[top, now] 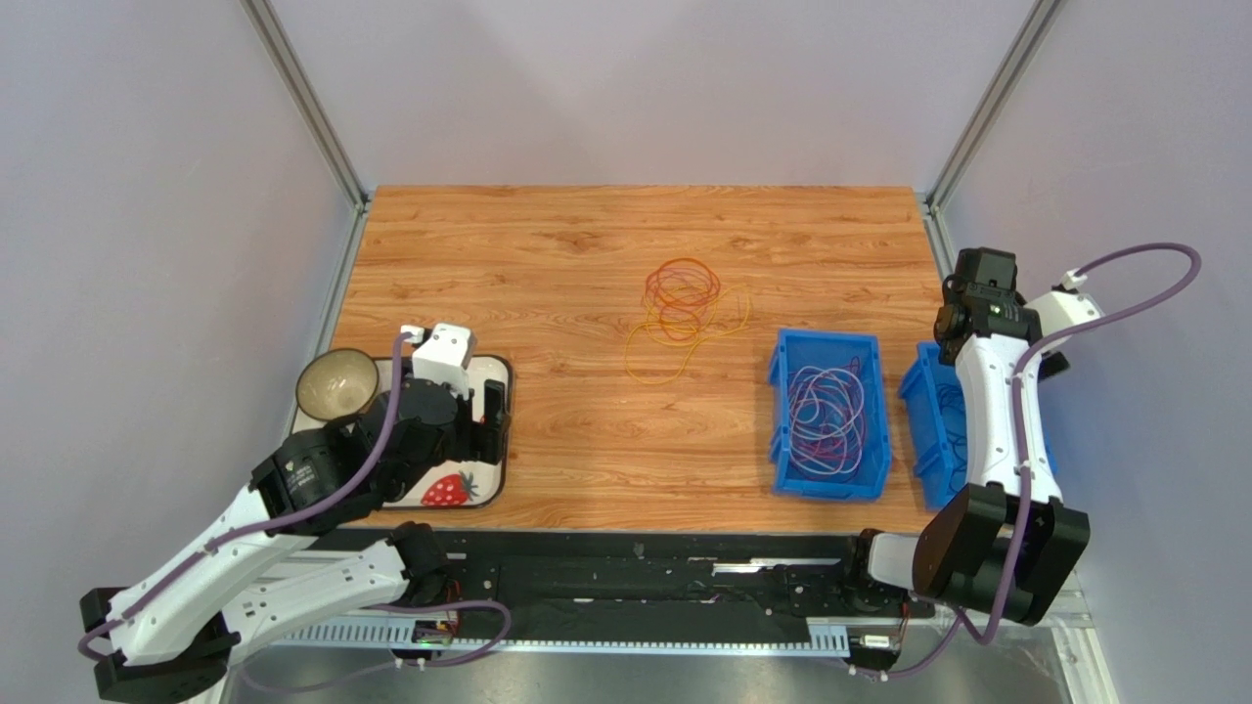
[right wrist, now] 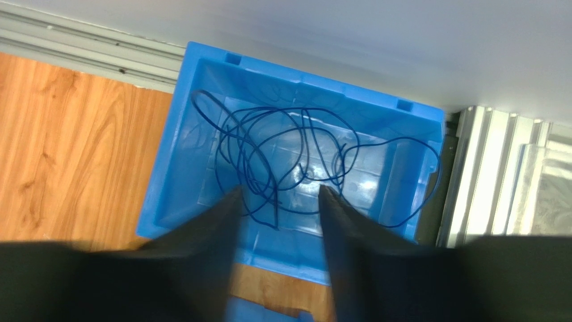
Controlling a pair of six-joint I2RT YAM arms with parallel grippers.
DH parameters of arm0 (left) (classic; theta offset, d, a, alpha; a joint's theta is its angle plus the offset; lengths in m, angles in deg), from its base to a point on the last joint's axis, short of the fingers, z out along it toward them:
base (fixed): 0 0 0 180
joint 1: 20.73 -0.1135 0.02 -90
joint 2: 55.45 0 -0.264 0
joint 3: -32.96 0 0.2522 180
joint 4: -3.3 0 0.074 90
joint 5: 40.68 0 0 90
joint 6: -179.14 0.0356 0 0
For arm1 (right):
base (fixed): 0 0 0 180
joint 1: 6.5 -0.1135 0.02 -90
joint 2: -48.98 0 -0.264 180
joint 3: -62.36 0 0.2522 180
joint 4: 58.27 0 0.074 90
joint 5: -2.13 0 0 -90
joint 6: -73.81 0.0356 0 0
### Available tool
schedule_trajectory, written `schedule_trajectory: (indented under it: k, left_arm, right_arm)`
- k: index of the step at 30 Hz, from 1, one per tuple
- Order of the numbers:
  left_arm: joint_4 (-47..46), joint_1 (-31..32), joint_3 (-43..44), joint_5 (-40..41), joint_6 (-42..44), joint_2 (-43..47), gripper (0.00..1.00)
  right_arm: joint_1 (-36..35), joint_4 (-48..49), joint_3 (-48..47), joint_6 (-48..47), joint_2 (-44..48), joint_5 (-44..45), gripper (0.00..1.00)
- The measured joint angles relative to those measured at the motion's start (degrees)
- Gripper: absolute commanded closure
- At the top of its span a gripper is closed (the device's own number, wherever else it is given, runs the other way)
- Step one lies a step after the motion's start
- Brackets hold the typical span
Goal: Untangle the cables
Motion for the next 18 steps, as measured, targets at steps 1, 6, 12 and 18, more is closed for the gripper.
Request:
schedule_trajectory:
  k: [1,6,12,18]
  left_arm:
    - [0.0,0.0,0.0,0.0,0.0,-0.2,0.13]
    - [0.0,0.0,0.0,0.0,0.0,-1.1,0.12]
    - [0.0,0.0,0.0,0.3,-0.1,-3.6,0.11]
    - [1.6,0.0,0.2,2.4,-1.1,-8.5,0.07]
  right_arm:
    - [0.0,-0.5,-0.4,-0.3,-0.2,-0.3,0.00]
    - [0.0,-1.2,-0.7,-2.4,1.1,-2.9,0.00]
    - [-0.4,1.4,-0.6,-6.8,7.9,-13.2,0.04]
    - [-8.3,7.0,-0.3,-12.7,12.0,-26.8,0.07]
